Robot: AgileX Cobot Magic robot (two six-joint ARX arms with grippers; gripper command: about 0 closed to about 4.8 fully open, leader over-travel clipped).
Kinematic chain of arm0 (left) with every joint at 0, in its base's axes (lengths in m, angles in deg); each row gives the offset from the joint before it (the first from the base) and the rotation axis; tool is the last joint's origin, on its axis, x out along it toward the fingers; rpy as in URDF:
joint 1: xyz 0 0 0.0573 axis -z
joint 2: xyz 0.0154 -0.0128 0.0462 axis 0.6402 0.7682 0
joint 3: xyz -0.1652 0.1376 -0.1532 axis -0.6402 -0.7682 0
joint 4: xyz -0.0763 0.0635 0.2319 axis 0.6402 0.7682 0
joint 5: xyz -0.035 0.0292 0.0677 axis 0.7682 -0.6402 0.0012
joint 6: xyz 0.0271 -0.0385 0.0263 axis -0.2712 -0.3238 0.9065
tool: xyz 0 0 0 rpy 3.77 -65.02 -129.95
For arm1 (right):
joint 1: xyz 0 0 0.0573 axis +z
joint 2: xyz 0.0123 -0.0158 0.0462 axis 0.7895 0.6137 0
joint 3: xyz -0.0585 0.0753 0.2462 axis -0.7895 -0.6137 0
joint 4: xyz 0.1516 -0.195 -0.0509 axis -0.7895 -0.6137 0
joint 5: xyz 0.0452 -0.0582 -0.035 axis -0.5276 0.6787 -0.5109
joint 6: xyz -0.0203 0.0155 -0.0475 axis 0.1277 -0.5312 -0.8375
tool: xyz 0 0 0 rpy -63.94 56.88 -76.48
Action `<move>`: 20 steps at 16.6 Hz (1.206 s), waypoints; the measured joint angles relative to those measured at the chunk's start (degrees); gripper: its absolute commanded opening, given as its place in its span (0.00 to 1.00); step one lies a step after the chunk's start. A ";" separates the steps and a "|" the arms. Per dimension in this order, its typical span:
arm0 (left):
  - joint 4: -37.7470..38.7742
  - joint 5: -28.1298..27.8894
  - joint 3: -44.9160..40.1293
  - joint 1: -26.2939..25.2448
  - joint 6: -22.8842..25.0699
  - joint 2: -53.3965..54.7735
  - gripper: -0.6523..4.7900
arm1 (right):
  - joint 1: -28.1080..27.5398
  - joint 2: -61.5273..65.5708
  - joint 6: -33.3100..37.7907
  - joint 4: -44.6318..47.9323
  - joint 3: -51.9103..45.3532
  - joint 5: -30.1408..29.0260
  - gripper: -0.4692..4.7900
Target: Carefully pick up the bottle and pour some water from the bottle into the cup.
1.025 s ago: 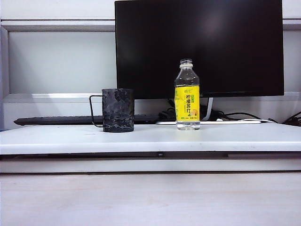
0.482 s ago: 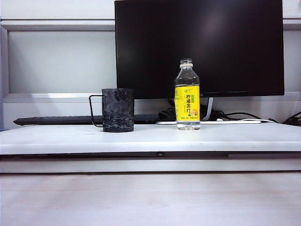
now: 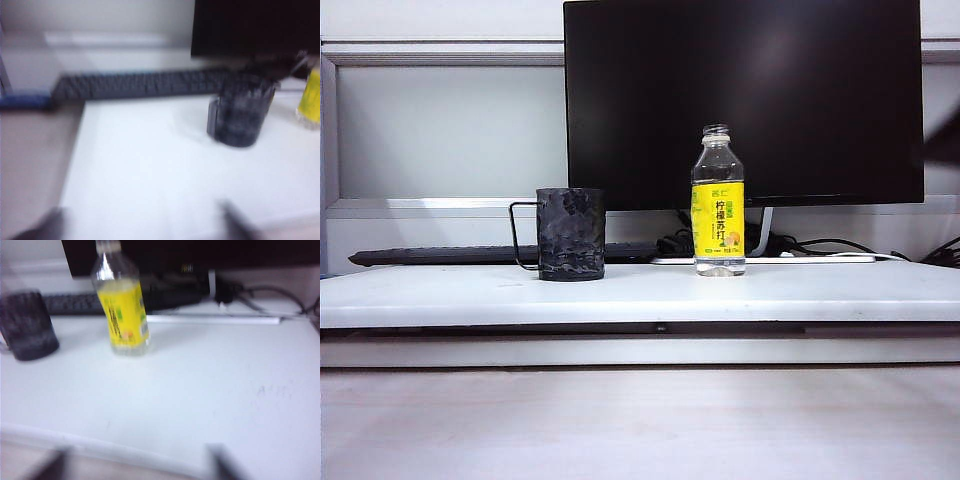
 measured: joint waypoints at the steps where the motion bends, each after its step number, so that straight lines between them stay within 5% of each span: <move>1: -0.22 0.00 -0.96 0.00 -0.77 -0.02 0.10 | 0.00 0.00 -0.02 -0.26 -0.13 0.00 0.18; 8: 0.15 0.15 -8.24 0.00 -1.68 0.00 0.11 | -0.09 0.00 -0.02 -7.17 -0.22 0.00 0.09; 11: -0.07 0.13 -8.22 0.00 -1.73 -0.09 0.11 | -0.09 0.00 -0.04 -10.80 -0.24 0.02 0.26; 20: 0.00 0.15 -8.22 0.00 -1.90 -0.09 0.11 | 0.00 -0.02 -0.02 -11.34 -0.24 0.00 0.27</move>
